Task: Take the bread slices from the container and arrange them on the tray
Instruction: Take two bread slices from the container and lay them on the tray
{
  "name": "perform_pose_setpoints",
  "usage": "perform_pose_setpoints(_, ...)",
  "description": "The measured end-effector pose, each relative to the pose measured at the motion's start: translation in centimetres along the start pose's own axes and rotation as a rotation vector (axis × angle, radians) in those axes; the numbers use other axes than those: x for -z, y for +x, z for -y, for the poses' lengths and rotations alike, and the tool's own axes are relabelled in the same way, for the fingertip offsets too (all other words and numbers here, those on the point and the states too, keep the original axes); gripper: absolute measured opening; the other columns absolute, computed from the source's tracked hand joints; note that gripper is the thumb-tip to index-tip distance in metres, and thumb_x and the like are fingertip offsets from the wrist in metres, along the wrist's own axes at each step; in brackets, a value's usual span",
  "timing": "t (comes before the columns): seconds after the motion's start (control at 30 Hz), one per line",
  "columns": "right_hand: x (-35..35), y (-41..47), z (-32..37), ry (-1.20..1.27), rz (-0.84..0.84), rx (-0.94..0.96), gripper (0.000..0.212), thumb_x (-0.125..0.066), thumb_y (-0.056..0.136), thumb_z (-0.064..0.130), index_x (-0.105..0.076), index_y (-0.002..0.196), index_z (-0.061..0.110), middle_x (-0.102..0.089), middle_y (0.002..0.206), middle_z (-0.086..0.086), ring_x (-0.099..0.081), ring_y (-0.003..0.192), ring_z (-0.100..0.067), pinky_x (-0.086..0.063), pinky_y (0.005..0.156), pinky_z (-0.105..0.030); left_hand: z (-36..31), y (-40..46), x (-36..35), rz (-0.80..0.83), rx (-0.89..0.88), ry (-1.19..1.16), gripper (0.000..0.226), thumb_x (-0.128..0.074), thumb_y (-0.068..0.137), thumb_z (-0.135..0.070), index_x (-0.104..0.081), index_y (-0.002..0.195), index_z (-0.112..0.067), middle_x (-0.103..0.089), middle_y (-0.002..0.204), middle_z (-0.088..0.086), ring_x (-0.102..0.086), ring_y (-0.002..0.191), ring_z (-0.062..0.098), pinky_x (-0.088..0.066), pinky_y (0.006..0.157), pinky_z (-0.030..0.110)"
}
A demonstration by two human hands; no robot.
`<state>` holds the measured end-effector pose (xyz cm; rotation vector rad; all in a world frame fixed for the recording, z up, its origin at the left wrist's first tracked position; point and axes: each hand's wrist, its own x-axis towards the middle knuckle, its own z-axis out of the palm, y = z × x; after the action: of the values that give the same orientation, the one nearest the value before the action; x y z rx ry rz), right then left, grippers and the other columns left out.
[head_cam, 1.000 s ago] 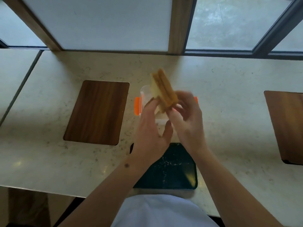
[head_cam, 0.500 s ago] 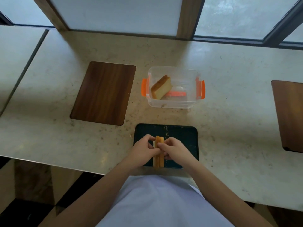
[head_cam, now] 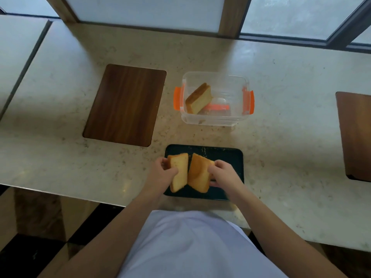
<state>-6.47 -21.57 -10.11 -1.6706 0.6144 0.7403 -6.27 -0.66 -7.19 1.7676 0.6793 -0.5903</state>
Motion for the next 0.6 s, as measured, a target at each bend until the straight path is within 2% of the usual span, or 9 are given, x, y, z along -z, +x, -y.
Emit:
perform_pose_setpoints(0.07,0.1,0.2,-0.4,0.036,-0.005,-0.023,0.019,-0.052,0.092,0.023,-0.056,0.094,0.004,-0.054,0.089,-0.01,-0.061,0.081,-0.023,-0.06,0.069,-0.031,0.2,0.2,0.7,-0.053,0.043,-0.074,0.04,-0.063,0.092,-0.008,-0.052,0.129,-0.015,-0.061,0.115,0.004,-0.061,0.107,0.023,-0.054,0.098,0.05)
perform_pose_setpoints(0.13,0.2,0.6,-0.2,0.056,-0.027,-0.048,0.012,-0.051,0.092,0.023,-0.052,0.089,0.011,-0.047,0.087,-0.011,-0.052,0.078,-0.024,-0.052,0.071,-0.036,0.5,0.2,1.5,-0.092,0.072,-0.122,0.044,-0.06,0.094,-0.008,-0.049,0.137,-0.01,-0.059,0.121,0.008,-0.059,0.112,0.027,-0.052,0.1,0.051)
perform_pose_setpoints(0.23,0.2,1.9,0.9,0.026,-0.056,-0.057,0.038,-0.051,0.094,0.03,-0.058,0.101,-0.007,-0.052,0.092,-0.016,-0.049,0.082,-0.028,-0.041,0.073,-0.042,1.1,0.2,2.7,-0.138,0.092,-0.143,0.044,-0.058,0.094,-0.009,-0.05,0.138,-0.009,-0.06,0.126,0.012,-0.059,0.116,0.03,-0.051,0.101,0.054)
perform_pose_setpoints(0.3,-0.1,2.8,2.5,-0.064,-0.027,-0.022,0.036,-0.054,0.097,0.039,-0.068,0.103,0.005,-0.066,0.1,-0.019,-0.057,0.084,-0.025,-0.042,0.074,-0.041,1.4,0.1,3.3,-0.169,0.095,-0.165,0.036,-0.058,0.094,-0.009,-0.053,0.13,-0.011,-0.061,0.124,0.012,-0.06,0.112,0.029,-0.052,0.099,0.053)
perform_pose_setpoints(0.37,-0.6,3.7,4.2,-0.18,0.017,0.028,0.034,-0.055,0.1,0.048,-0.07,0.107,0.019,-0.067,0.099,-0.004,-0.057,0.082,-0.012,-0.043,0.075,-0.036,1.8,-0.2,3.9,-0.19,0.098,-0.186,0.03,-0.058,0.094,-0.009,-0.055,0.123,-0.013,-0.063,0.121,0.012,-0.061,0.11,0.028,-0.053,0.098,0.054)
perform_pose_setpoints(0.4,-0.8,4.3,5.1,-0.232,0.04,0.06,0.041,-0.054,0.1,0.052,-0.069,0.118,0.018,-0.064,0.096,0.006,-0.055,0.081,-0.007,-0.043,0.074,-0.032,2.1,-0.3,4.1,-0.197,0.102,-0.189,0.032,-0.058,0.093,-0.01,-0.056,0.125,-0.012,-0.063,0.121,0.012,-0.061,0.11,0.028,-0.053,0.098,0.054)
perform_pose_setpoints(0.47,-1.5,5.5,6.6,-0.332,0.082,0.11,0.054,-0.055,0.099,0.055,-0.064,0.135,0.016,-0.06,0.101,0.012,-0.055,0.086,-0.008,-0.042,0.076,-0.03,2.5,-0.6,4.5,-0.208,0.108,-0.191,0.038,-0.058,0.093,-0.011,-0.055,0.13,-0.011,-0.063,0.121,0.011,-0.062,0.11,0.028,-0.055,0.095,0.051)
perform_pose_setpoints(0.53,-2.4,6.6,7.8,-0.457,0.138,0.158,0.048,-0.056,0.097,0.056,-0.067,0.131,0.023,-0.063,0.104,0.011,-0.056,0.085,-0.005,-0.042,0.071,-0.028,2.8,-0.9,4.8,-0.208,0.108,-0.208,0.038,-0.058,0.092,-0.012,-0.055,0.13,-0.011,-0.063,0.119,0.011,-0.062,0.105,0.025,-0.055,0.085,0.043)
perform_pose_setpoints(0.6,-3.6,7.6,8.6,-0.609,0.192,0.202,0.033,-0.058,0.097,0.052,-0.07,0.117,0.028,-0.069,0.106,0.007,-0.058,0.083,-0.006,-0.044,0.068,-0.027,3.0,-1.0,5.0,-0.202,0.122,-0.222,0.037,-0.057,0.092,-0.011,-0.056,0.129,-0.009,-0.063,0.116,0.011,-0.061,0.1,0.024,-0.051,0.079,0.039)
